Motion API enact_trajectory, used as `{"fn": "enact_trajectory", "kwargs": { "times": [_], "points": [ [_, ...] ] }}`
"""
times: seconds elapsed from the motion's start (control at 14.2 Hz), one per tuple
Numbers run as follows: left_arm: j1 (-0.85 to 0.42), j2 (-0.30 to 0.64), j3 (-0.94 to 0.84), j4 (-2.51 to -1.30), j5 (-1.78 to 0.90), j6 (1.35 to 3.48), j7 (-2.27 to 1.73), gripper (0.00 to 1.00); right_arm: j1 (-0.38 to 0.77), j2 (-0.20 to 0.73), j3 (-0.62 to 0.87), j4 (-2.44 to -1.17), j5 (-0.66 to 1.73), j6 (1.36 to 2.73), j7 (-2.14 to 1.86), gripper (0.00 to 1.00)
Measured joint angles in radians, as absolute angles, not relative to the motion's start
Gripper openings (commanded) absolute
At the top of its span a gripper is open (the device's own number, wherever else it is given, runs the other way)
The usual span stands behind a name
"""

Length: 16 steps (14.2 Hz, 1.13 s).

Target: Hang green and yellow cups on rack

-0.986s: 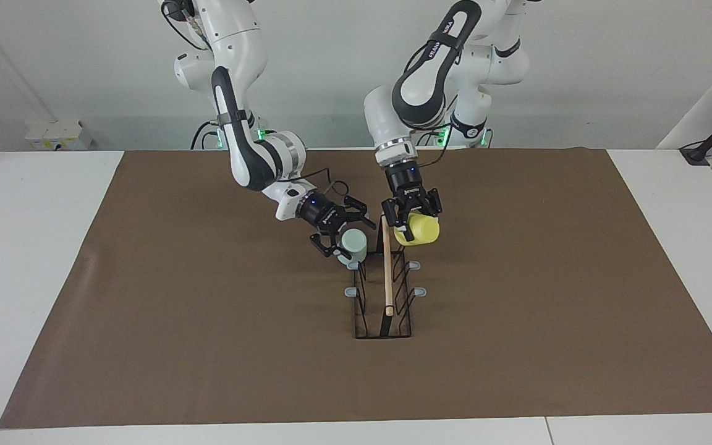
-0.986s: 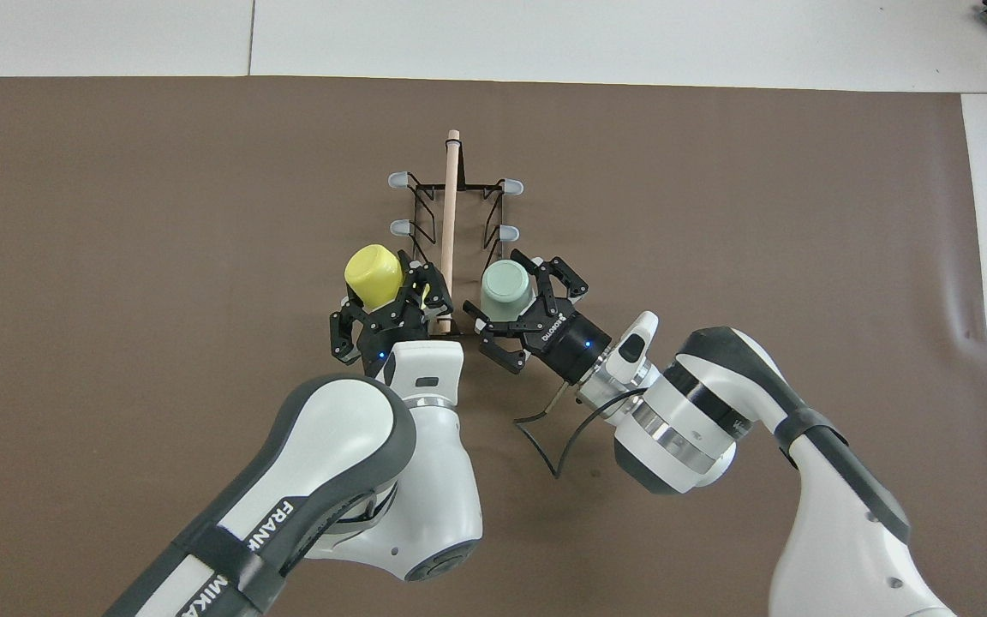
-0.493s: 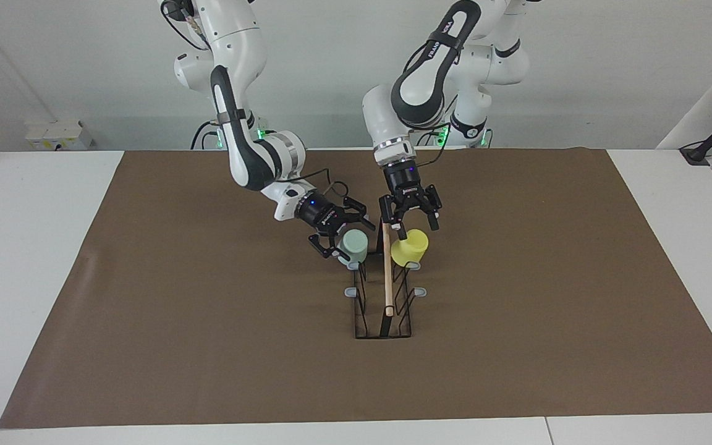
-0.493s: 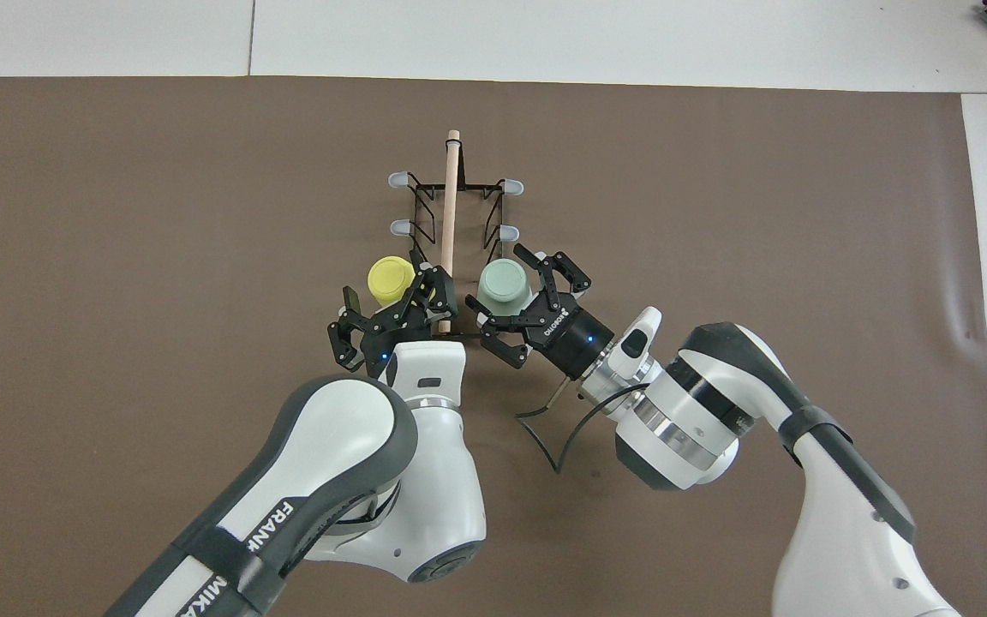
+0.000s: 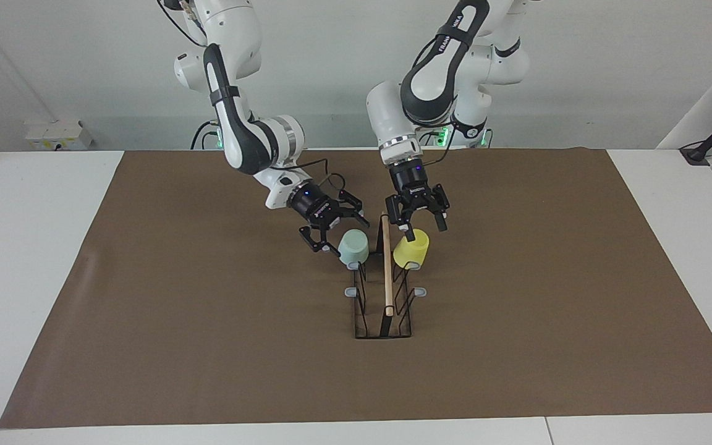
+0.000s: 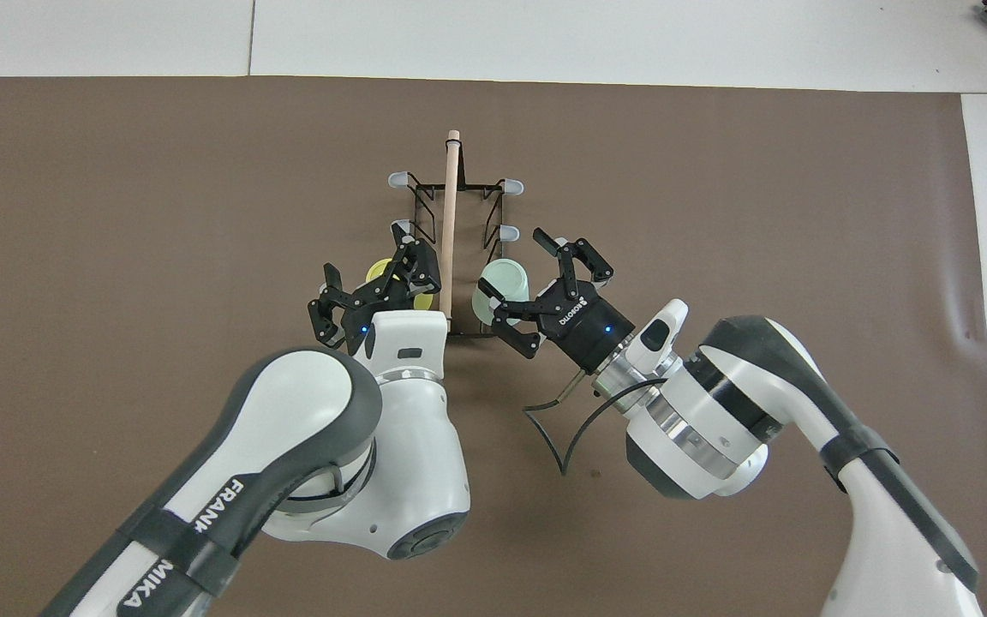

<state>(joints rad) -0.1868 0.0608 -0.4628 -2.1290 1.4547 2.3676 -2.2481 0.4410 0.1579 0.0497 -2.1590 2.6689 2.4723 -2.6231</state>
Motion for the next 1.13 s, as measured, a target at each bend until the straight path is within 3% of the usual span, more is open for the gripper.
{"fn": "enact_trajectory", "kwargs": {
  "times": [0.21,0.63,1.13],
  "points": [
    [-0.178,0.060,-0.402,-2.079,1.343,2.413,-2.066,1.00,0.442,0.121,0.052,-2.151,2.668,2.529,-2.599,1.00],
    [-0.163,0.049,-0.291,-1.999,1.083,2.472,-1.639,1.00,0.426,0.032,0.048,-2.097,2.528,2.788,-2.596,1.00],
    [-0.158,0.024,-0.142,-1.853,0.427,2.417,-0.767,1.00,0.407,0.024,0.043,-2.074,2.242,2.983,-2.609,1.00]
  ]
}}
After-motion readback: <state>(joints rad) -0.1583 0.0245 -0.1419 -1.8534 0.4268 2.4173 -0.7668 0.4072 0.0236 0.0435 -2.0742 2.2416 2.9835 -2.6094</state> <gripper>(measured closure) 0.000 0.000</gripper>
